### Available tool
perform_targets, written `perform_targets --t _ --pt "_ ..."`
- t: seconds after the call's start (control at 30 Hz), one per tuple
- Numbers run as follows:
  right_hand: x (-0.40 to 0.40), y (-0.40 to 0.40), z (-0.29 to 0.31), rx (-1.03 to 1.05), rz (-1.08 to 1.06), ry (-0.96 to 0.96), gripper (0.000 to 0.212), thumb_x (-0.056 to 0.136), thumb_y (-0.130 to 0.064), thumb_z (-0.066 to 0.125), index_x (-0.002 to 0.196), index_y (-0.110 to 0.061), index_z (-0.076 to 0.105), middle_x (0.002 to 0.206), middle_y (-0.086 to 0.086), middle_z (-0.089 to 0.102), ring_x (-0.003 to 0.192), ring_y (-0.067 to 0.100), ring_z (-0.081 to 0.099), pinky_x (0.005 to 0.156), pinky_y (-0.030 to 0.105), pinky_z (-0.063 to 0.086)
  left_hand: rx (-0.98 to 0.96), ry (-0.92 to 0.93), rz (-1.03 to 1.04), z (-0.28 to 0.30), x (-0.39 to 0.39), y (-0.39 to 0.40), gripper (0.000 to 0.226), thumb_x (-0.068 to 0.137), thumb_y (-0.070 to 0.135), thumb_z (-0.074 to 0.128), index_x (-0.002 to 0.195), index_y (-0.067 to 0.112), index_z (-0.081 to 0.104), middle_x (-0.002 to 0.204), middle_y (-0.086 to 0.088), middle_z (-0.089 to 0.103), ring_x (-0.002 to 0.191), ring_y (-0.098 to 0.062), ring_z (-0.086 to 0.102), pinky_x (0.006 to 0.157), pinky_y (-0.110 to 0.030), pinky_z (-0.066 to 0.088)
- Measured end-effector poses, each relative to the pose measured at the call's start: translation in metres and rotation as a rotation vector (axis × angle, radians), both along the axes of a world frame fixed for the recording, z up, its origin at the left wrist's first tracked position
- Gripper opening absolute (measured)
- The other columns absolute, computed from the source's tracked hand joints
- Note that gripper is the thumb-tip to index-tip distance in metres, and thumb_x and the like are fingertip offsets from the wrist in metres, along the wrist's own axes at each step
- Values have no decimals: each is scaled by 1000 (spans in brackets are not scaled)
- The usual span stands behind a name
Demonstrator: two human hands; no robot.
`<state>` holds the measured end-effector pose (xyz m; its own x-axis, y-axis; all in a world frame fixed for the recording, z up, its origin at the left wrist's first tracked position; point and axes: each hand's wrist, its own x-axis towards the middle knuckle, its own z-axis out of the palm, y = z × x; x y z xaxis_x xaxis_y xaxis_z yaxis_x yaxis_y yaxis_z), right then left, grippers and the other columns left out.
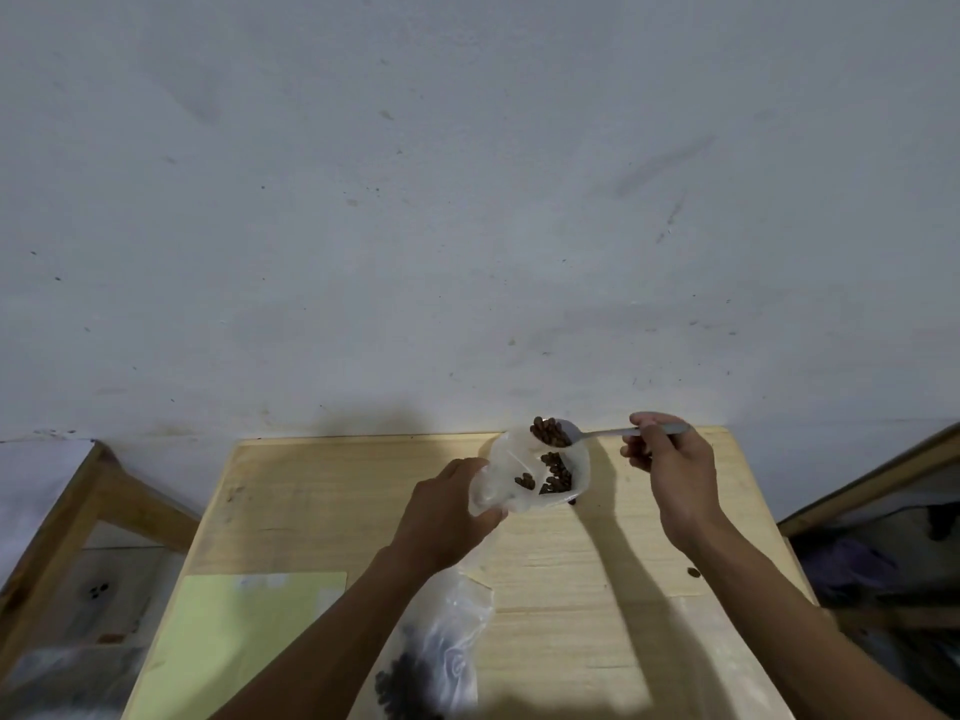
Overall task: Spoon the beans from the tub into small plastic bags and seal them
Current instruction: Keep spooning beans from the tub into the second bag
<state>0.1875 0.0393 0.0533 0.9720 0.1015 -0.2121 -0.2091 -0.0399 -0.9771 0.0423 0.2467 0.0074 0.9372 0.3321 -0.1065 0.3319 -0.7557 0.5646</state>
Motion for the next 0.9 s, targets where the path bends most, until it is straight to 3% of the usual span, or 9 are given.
perform_targets --t 0.23,0.4,0.5,0.6,0.77,0.83,0.9 --pt "-12 5 43 -224 245 -200 19 99 -13 50 93 -15 68 88 0 69 67 11 65 69 27 52 -6 -19 31 13 5 -3 55 81 48 67 129 26 52 117 9 64 100 -12 62 88 -34 50" --pt "-27 12 49 -396 430 -409 17 100 -20 51 97 -25 67 88 -8 69 74 5 66 66 14 48 7 -38 4 21 6 -8 54 82 49 65 129 26 52 118 9 64 99 -11 62 87 -34 51" --pt "-31 14 54 -424 533 -537 17 100 -21 53 101 -29 67 93 -9 68 82 6 65 67 14 46 -12 -63 15 24 4 -10 51 83 48 65 127 26 53 118 9 64 99 -10 61 87 -34 51" --pt "-30 14 67 -372 477 -592 16 100 -19 53 103 -25 67 95 -12 67 83 2 65 68 9 44 -90 -101 79 28 -3 -9 49 83 42 69 128 25 55 118 12 63 100 -9 61 88 -32 50" --pt "-18 -3 62 -140 209 -400 9 102 -17 48 103 -20 57 86 1 66 73 11 65 71 24 53 -241 -206 251 30 -21 -2 31 81 37 76 105 32 58 98 21 63 92 6 58 75 -12 41" --pt "-17 -11 42 -54 136 -236 10 102 -16 48 97 -18 55 84 6 63 70 18 62 70 30 54 -281 -237 315 31 -31 3 35 81 37 77 108 31 57 102 22 62 96 5 58 77 -5 37" --pt "-20 -20 12 -33 90 -67 10 102 -14 48 93 -15 55 86 12 60 68 21 59 69 33 53 -294 -252 350 31 -40 6 44 80 39 78 117 24 58 110 15 64 102 -1 58 80 -7 38"
